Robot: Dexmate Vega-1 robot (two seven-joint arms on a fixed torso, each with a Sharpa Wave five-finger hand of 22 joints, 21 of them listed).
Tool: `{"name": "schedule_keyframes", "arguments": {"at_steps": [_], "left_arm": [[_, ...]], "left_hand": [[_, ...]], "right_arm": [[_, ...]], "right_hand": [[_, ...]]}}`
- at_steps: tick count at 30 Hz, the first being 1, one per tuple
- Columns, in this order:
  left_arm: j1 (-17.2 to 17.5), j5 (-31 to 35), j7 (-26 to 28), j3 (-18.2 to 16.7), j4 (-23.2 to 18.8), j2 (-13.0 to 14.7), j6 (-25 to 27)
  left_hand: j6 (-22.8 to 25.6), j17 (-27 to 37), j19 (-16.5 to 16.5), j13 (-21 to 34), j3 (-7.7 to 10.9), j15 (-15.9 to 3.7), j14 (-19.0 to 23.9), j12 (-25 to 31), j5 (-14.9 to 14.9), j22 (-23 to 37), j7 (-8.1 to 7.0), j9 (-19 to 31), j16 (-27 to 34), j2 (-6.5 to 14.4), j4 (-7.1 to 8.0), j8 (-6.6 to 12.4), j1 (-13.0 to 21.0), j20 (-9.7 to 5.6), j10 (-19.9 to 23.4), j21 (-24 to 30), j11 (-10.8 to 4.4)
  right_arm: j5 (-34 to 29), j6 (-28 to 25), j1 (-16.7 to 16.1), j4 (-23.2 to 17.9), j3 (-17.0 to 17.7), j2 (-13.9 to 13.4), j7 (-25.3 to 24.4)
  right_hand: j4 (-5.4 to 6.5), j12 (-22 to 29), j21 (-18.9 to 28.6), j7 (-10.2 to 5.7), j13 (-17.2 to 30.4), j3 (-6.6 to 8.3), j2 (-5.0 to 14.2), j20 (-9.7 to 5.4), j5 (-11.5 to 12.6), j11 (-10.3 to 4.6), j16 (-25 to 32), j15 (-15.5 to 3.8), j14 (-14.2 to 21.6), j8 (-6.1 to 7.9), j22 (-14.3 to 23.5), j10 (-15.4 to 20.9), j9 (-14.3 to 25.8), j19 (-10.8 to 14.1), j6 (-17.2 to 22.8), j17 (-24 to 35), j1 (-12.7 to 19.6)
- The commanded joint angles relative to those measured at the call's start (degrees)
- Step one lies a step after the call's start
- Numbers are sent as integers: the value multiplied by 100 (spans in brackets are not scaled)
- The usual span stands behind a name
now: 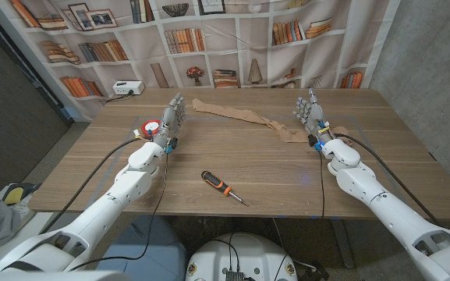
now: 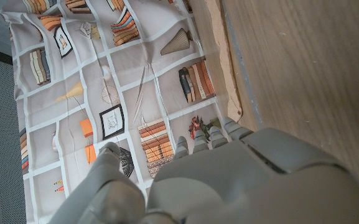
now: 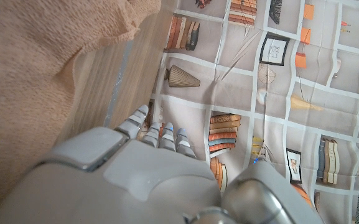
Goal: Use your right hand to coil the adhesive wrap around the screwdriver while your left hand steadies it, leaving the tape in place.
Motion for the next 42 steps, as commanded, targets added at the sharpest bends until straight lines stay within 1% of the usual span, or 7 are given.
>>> {"name": "schedule_keyframes", "arguments": {"at_steps": [1, 17, 23, 24, 33, 36, 42], "left_arm": [[-57, 88, -201, 81, 187, -66, -100], [116, 183, -131, 0, 84, 37, -364], [135, 289, -151, -1, 197, 44, -596], [129, 241, -221, -9, 238, 37, -613], [116, 363, -264, 27, 229, 131, -651], [202, 388, -130, 18, 83, 159, -582], [255, 418, -33, 45, -56, 167, -484]], "left_hand": [[15, 30, 1, 19, 38, 12, -37, 29, 30, 11, -44, 26, 39, 14, -10, 22, 56, 51, -24, 33, 4], [81, 29, 40, 17, 37, -38, 15, 47, 29, 10, -5, 25, 51, 25, -26, 32, 57, 9, 46, 41, -23], [135, 28, 75, 16, 41, -44, 64, 75, 29, 9, 44, 24, 63, 36, -35, 43, 63, -9, 133, 49, -11], [147, 27, 90, 16, 42, -49, 76, 78, 29, 9, 40, 24, 66, 38, -38, 45, 66, -13, 145, 54, -11], [175, 25, 99, 16, 44, -60, 98, 91, 26, 7, 12, 24, 64, 38, -56, 44, 78, -25, 197, 50, -21], [177, 24, 97, 15, 39, -59, 99, 110, 24, 7, 8, 23, 60, 27, -65, 40, 80, -25, 254, 46, -11], [274, 23, 120, 15, 33, -65, 116, 131, 21, 6, 30, 23, 58, 12, -86, 64, 86, -28, 334, 48, -18]], "right_arm": [[-58, -78, 119, 29, -113, 3, 4], [-97, -169, -15, -263, -117, -28, -190], [-151, -218, -10, -311, -163, -31, -223], [-188, -181, 33, -257, -204, -63, -94], [-247, 32, -26, -193, -180, 62, -254], [-279, 364, -66, -56, -126, 162, -286], [-336, 366, -93, -68, -118, 68, -265]], "right_hand": [[-2, 31, 30, 34, 21, 33, 20, 28, 34, 59, 39, 7, -52, 31, 21, 3, 13, 20, -47, 18, 71], [-22, 43, 31, 56, 21, 36, 36, 16, 28, 74, 50, 8, -23, 38, 21, 41, 13, 18, -29, 4, 95], [-28, 41, 32, 56, 21, 33, 35, 16, 26, 67, 52, 10, -17, 38, 21, 40, 13, 18, -28, 1, 99], [-29, 41, 33, 55, 21, 33, 35, 13, 25, 65, 52, 10, -17, 39, 21, 42, 13, 20, -25, 0, 100], [-46, 31, 25, 49, 21, 27, 38, 8, 18, 61, 41, -7, -50, 33, 21, 20, 13, -14, -47, -9, 114], [-55, 55, 43, 31, 22, 28, 47, 8, 15, 44, 68, -28, 20, 55, 21, 87, 13, 31, 13, -14, 125], [-74, 64, 56, 33, 22, 38, 63, 39, 13, 62, 73, -37, 45, 65, 20, 124, 13, 74, 50, -21, 154]]}}
